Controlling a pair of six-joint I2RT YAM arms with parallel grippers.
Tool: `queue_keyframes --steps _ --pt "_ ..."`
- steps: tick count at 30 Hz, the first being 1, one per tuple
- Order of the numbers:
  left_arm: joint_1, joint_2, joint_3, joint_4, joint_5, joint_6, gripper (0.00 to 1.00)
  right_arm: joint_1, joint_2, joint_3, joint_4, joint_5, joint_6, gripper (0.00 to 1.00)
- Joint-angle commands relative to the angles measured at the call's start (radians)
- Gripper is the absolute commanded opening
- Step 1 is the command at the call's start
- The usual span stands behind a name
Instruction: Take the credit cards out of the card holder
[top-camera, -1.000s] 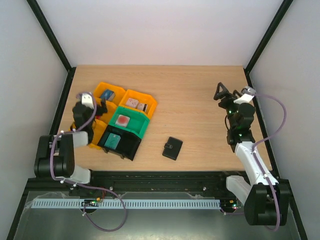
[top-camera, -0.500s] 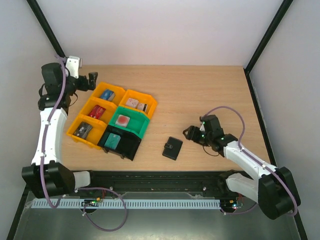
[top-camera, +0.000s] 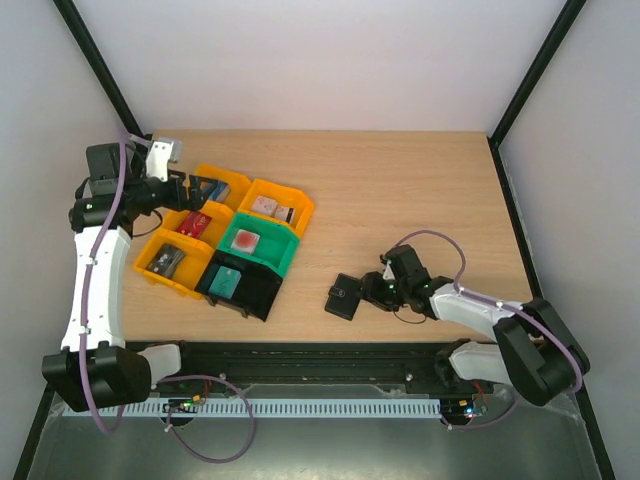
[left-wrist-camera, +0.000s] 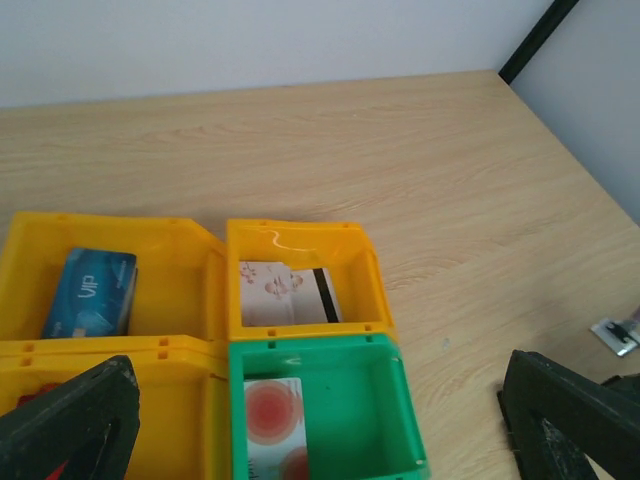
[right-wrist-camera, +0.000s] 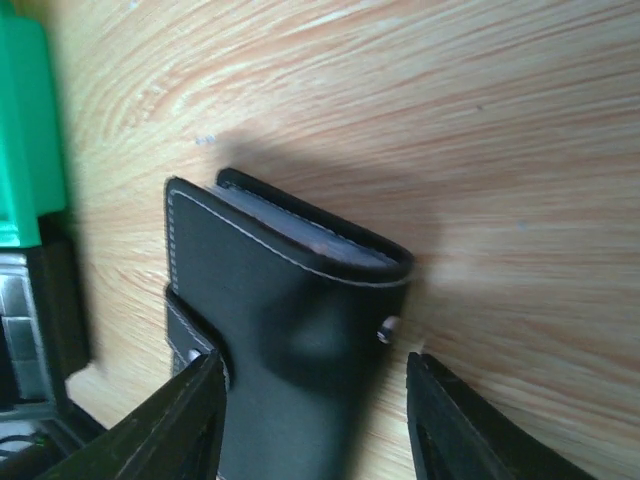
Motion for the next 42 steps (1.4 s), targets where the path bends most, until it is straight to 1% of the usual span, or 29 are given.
queue_keyframes --steps 1,4,6,9,10,12,15,19,22,24,26,27,31,34,36,38,40,41,42 --pt "-0.014 -0.014 -0.005 -0.045 0.05 -0.041 0.99 0.006 0.062 -0.046 0.158 -0.034 0.085 0.47" --pt "-0.036 -0.018 -0.016 -0.05 0.051 -0.055 0.96 0.007 0.099 -0.042 0.184 -0.056 0.089 0.41" --pt "-0.059 -0.024 -0.024 -0.05 0.052 -0.057 0.95 0.006 0.113 -0.041 0.187 -0.049 0.083 0.29" --pt "-0.096 -0.035 -0.043 -0.04 0.047 -0.072 0.94 0.005 0.111 -0.043 0.194 -0.038 0.084 0.03" --pt "-0.109 -0.039 -0.052 -0.036 0.048 -0.076 0.93 0.006 0.106 -0.043 0.202 -0.044 0.083 0.02" --pt "-0.135 -0.045 -0.064 -0.036 0.051 -0.078 0.92 0.005 0.091 -0.034 0.219 -0.081 0.075 0.02" --pt "-0.174 -0.046 -0.074 -0.046 0.063 -0.067 0.9 0.005 0.044 0.029 0.208 -0.132 0.023 0.02" --pt "-0.225 -0.021 -0.083 -0.056 0.104 -0.06 0.83 0.005 -0.045 0.212 0.044 -0.138 -0.145 0.02" --pt "-0.274 0.009 -0.059 -0.077 0.118 -0.055 0.84 0.005 -0.088 0.359 -0.048 -0.143 -0.249 0.02" --pt "-0.319 0.036 -0.02 -0.113 0.141 -0.033 0.89 0.005 -0.106 0.453 -0.06 -0.141 -0.289 0.02" --pt "-0.365 0.061 0.029 -0.143 0.176 -0.015 0.97 0.005 -0.108 0.527 -0.041 -0.145 -0.3 0.02" --pt "-0.385 0.07 0.054 -0.154 0.2 -0.008 0.99 0.006 -0.105 0.554 -0.018 -0.161 -0.304 0.02" --pt "-0.424 0.101 0.144 -0.157 0.318 0.002 1.0 0.007 -0.088 0.63 0.08 -0.272 -0.328 0.02" --pt "-0.43 0.112 0.187 -0.115 0.355 -0.019 0.99 0.011 -0.09 0.65 0.142 -0.352 -0.333 0.02" --pt "-0.446 0.125 0.201 -0.085 0.375 -0.039 1.0 0.021 -0.095 0.645 0.191 -0.376 -0.322 0.02" --pt "-0.477 0.15 0.206 -0.075 0.383 -0.05 0.99 0.031 -0.094 0.645 0.208 -0.383 -0.321 0.02" --pt "-0.519 0.167 0.206 -0.068 0.344 -0.055 1.0 0.041 -0.091 0.642 0.229 -0.391 -0.316 0.02" --pt "-0.533 0.173 0.208 -0.064 0.322 -0.054 0.99 0.045 -0.091 0.64 0.241 -0.394 -0.314 0.02" --pt "-0.539 0.179 0.211 -0.061 0.308 -0.055 0.95 0.047 -0.089 0.641 0.248 -0.4 -0.315 0.02"
